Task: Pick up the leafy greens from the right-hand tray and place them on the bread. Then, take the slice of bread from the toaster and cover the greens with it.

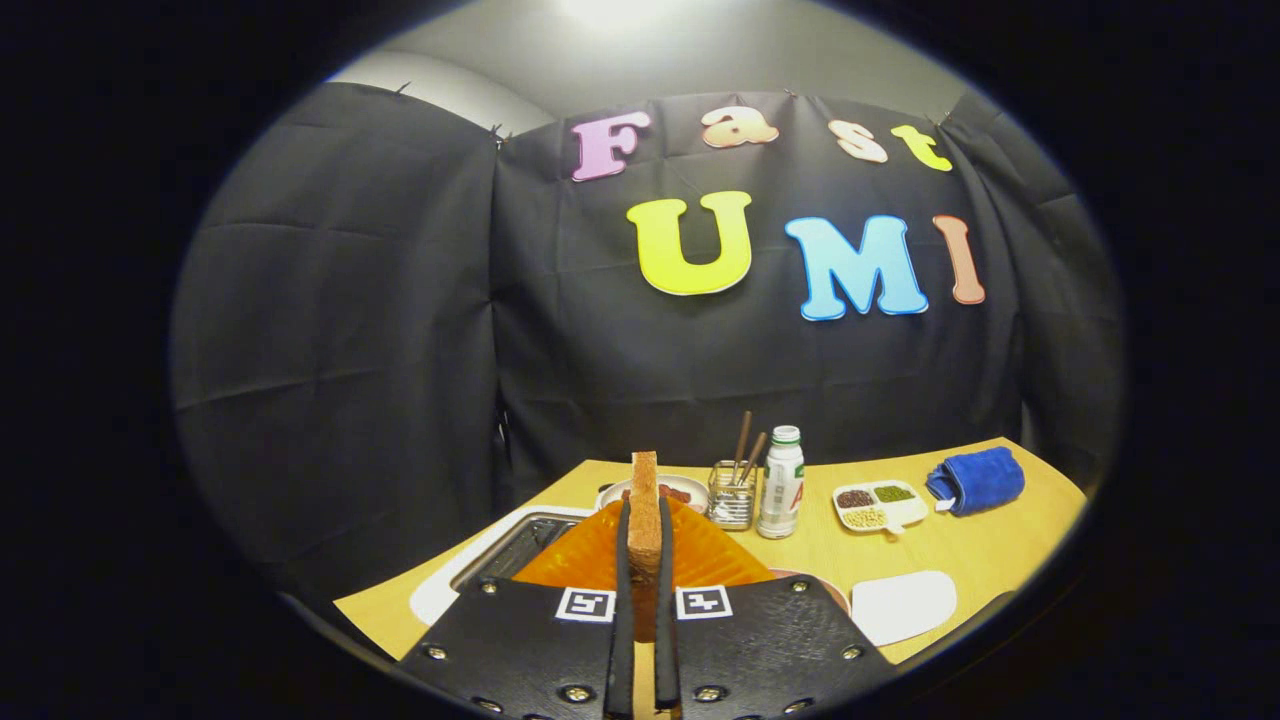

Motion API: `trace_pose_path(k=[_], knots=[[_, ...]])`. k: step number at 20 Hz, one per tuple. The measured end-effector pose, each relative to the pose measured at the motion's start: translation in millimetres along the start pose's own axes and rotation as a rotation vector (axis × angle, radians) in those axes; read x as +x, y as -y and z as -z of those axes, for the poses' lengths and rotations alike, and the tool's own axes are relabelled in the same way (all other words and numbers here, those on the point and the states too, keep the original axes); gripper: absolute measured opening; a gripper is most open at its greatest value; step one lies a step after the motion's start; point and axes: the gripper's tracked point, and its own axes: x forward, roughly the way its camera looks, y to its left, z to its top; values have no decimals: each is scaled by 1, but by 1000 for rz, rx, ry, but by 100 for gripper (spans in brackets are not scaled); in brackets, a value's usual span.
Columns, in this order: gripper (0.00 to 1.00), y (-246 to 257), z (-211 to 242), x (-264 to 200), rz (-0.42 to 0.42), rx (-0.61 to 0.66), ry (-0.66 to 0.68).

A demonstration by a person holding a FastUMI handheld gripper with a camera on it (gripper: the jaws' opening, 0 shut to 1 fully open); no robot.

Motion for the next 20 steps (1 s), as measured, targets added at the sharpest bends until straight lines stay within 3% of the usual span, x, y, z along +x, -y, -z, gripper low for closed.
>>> trace_pose_path(k=[8,12,20], knots=[[8,77,35,15,107,16,-45],[8,96,45,19,122,55,-66],[8,77,84,30,59,91,-122]])
